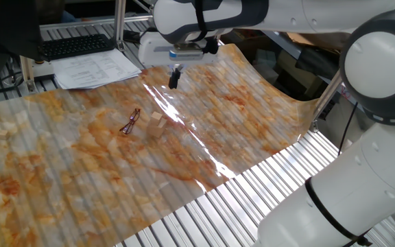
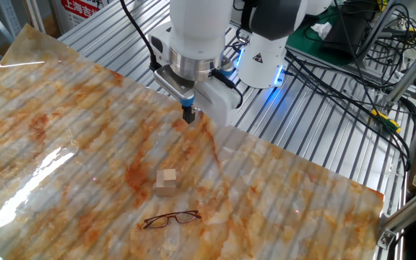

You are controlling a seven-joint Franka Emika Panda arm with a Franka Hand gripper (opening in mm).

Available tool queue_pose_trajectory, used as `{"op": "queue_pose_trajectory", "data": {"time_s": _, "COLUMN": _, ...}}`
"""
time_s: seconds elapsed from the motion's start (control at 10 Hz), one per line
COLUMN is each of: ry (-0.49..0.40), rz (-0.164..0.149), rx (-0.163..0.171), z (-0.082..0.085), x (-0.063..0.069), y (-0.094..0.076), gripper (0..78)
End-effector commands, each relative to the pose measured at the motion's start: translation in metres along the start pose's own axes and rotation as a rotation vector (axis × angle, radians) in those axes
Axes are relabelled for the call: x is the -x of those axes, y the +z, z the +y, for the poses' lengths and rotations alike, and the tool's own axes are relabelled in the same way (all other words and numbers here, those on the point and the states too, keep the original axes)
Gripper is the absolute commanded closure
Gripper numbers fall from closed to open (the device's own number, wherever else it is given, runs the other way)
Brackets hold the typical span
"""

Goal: Unfold the leg of the glasses (with one hand)

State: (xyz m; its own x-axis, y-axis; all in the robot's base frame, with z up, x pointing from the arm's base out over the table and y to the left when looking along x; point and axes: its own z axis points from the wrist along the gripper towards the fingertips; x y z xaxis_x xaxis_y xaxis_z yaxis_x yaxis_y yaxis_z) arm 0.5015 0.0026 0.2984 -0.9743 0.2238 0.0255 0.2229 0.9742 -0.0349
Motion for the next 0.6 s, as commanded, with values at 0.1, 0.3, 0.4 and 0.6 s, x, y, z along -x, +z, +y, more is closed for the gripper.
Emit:
{"op": "queue_pose_trajectory", "data": {"time_s": 0.1, "ry": 0.071, "rz": 0.002, "rx": 0.0, "z": 0.012, "x": 0.0014, "y": -0.0052, "gripper": 77.6}}
{"op": "queue_pose_trajectory", "data": {"time_s": 0.3, "ry": 0.105, "rz": -0.002, "rx": 0.001, "z": 0.0122, "x": 0.0011, "y": -0.0052, "gripper": 77.6}}
{"op": "queue_pose_trajectory", "data": {"time_s": 0.4, "ry": 0.113, "rz": -0.004, "rx": 0.0, "z": 0.0123, "x": 0.0011, "y": -0.0051, "gripper": 77.6}}
{"op": "queue_pose_trajectory", "data": {"time_s": 0.6, "ry": 0.128, "rz": -0.011, "rx": -0.005, "z": 0.0127, "x": 0.001, "y": -0.0048, "gripper": 77.6}}
